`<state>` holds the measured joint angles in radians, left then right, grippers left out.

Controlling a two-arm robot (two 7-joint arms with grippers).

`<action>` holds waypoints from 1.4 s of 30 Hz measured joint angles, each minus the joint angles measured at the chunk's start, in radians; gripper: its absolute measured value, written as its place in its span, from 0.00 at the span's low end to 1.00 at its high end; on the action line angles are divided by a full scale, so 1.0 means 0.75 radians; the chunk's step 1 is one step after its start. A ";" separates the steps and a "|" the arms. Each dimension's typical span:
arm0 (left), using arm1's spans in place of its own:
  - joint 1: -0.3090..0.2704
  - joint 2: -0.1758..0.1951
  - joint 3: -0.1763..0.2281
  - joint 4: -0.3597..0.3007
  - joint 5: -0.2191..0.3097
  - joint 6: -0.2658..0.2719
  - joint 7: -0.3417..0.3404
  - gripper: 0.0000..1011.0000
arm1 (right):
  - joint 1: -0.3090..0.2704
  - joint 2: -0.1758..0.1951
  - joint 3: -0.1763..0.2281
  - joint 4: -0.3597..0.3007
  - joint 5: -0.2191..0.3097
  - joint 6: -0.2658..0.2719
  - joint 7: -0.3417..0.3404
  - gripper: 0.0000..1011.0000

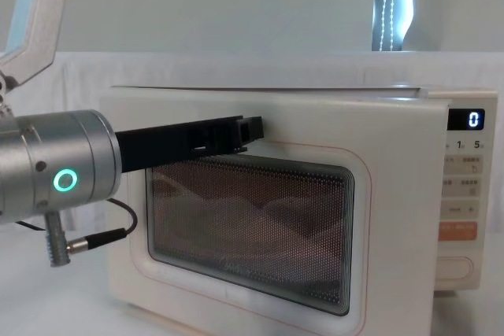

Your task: Press the button to open the microwave door with one hand; close the microwave door with the other hand.

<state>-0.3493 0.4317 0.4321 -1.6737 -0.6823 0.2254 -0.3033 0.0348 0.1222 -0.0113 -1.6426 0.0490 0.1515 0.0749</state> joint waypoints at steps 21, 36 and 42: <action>-0.184 -0.121 0.079 0.220 0.090 0.007 -0.001 0.00 | 0.000 0.002 -0.007 -0.004 0.000 -0.001 0.004 0.99; -0.274 -0.225 0.088 0.349 0.202 0.000 0.040 0.00 | 0.000 0.003 -0.009 -0.005 0.000 -0.001 0.006 0.99; -0.295 -0.261 0.074 0.389 0.241 -0.002 0.063 0.00 | 0.000 0.003 -0.009 -0.006 0.000 -0.001 0.006 0.99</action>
<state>-0.5707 0.2357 0.4880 -1.3823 -0.5013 0.2239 -0.2561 0.0347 0.1243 -0.0178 -1.6467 0.0489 0.1504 0.0793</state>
